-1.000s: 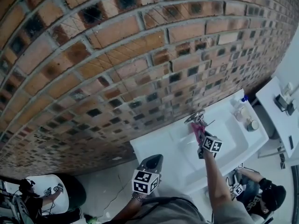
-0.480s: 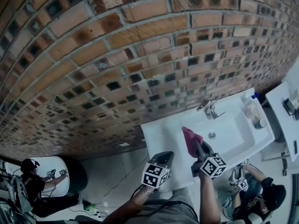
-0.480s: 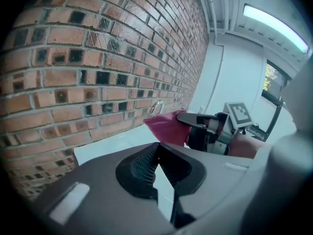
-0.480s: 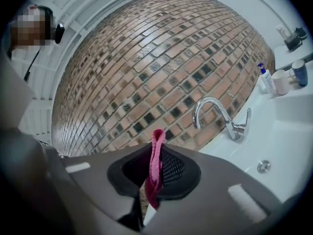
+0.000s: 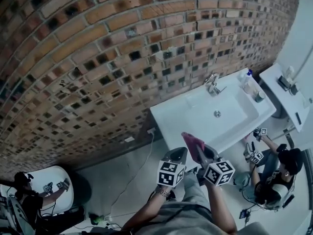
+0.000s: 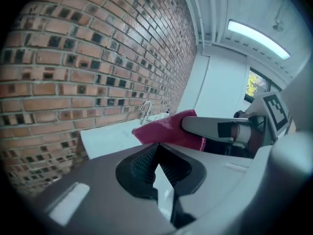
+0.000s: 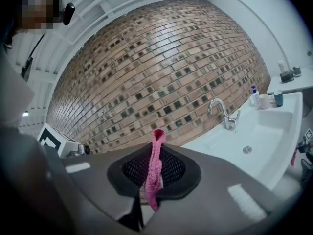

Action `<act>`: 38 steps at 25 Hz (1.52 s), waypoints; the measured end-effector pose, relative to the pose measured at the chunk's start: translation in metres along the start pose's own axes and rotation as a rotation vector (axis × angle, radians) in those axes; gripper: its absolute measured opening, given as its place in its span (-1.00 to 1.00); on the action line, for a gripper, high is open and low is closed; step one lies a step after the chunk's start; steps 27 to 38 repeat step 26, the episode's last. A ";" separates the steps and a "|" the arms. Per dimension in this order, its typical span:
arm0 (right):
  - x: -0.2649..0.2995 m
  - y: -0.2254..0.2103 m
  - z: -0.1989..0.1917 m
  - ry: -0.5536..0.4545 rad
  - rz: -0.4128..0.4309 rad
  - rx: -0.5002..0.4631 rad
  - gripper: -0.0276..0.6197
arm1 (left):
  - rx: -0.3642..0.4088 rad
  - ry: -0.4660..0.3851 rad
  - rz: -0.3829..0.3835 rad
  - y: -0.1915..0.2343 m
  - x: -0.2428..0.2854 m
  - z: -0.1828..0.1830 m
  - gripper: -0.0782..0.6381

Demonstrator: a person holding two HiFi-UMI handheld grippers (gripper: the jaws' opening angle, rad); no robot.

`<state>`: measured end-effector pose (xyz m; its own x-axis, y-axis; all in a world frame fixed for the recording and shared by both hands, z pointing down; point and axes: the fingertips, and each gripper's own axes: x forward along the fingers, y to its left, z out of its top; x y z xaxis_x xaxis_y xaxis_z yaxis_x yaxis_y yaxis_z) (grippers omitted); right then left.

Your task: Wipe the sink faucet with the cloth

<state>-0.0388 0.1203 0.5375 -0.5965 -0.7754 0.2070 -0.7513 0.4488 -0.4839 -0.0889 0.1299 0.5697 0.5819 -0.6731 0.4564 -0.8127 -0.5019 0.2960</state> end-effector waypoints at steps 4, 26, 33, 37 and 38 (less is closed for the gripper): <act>-0.028 0.051 -0.031 0.047 -0.005 -0.045 -0.84 | 0.014 0.011 -0.005 -0.011 -0.040 -0.029 -0.73; -0.077 0.056 -0.010 -0.001 0.005 0.029 -0.84 | 0.049 -0.077 -0.015 -0.063 -0.054 -0.001 -0.73; -0.077 0.056 -0.010 -0.001 0.005 0.029 -0.84 | 0.049 -0.077 -0.015 -0.063 -0.054 -0.001 -0.73; -0.077 0.056 -0.010 -0.001 0.005 0.029 -0.84 | 0.049 -0.077 -0.015 -0.063 -0.054 -0.001 -0.73; -0.077 0.056 -0.010 -0.001 0.005 0.029 -0.84 | 0.049 -0.077 -0.015 -0.063 -0.054 -0.001 -0.73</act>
